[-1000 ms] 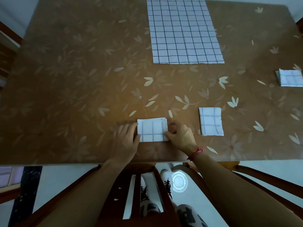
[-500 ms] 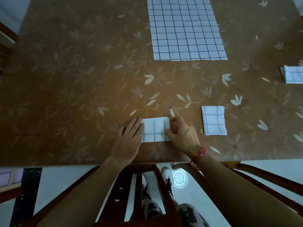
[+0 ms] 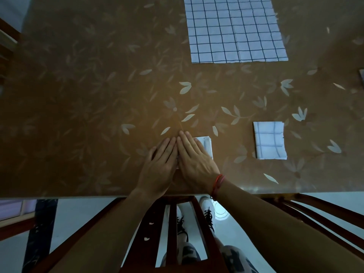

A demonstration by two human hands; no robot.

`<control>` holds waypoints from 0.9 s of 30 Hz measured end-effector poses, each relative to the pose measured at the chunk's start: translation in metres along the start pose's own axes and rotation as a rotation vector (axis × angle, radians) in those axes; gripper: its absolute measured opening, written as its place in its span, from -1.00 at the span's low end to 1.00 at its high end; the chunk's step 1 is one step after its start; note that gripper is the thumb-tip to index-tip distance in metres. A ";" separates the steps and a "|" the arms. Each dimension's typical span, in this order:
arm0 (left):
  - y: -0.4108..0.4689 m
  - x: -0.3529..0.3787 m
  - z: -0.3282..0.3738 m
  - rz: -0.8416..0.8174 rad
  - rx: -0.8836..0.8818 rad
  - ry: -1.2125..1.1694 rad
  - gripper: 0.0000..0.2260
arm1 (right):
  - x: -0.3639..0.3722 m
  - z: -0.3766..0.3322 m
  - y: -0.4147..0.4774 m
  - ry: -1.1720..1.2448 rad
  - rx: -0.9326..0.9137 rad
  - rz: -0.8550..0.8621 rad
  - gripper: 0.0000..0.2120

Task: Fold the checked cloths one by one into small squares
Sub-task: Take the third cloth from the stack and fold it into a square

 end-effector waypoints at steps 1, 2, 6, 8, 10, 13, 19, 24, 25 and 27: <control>0.000 0.000 0.000 0.006 -0.002 0.002 -0.57 | 0.003 0.002 0.000 -0.025 -0.006 -0.009 -0.46; 0.000 0.000 0.000 0.005 -0.005 0.003 -0.56 | 0.004 0.003 0.000 -0.039 -0.011 -0.016 -0.46; 0.000 0.001 -0.001 -0.016 -0.009 0.012 -0.54 | 0.002 0.007 -0.001 -0.043 -0.006 -0.013 -0.43; 0.000 0.001 -0.001 -0.031 -0.005 0.016 -0.54 | -0.001 0.012 -0.003 -0.052 0.003 -0.028 -0.42; 0.001 0.001 -0.002 -0.043 -0.002 0.021 -0.54 | -0.004 0.022 -0.008 -0.067 0.018 -0.045 -0.41; 0.001 0.000 -0.002 -0.049 -0.008 0.015 -0.54 | -0.009 0.045 -0.020 -0.098 0.074 -0.075 -0.38; 0.002 -0.003 0.001 -0.068 -0.035 0.007 -0.55 | -0.014 0.059 -0.031 -0.123 0.126 -0.116 -0.34; 0.005 -0.010 0.004 -0.076 -0.051 -0.029 -0.54 | -0.019 0.058 -0.030 -0.116 0.135 -0.143 -0.34; 0.006 -0.012 0.004 -0.075 -0.057 -0.039 -0.54 | -0.020 0.057 -0.030 -0.110 0.141 -0.147 -0.35; 0.009 -0.017 0.005 -0.075 -0.064 -0.051 -0.54 | -0.022 0.056 -0.028 -0.097 0.150 -0.158 -0.36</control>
Point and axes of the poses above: each hand's wrist, its own y-axis towards the middle knuckle, its own x-axis out of the palm, z = x × y, the point moved 2 cm from there along y, towards the middle knuckle, and after that the axes turned 1 degree about z, right-handed, at the moved point
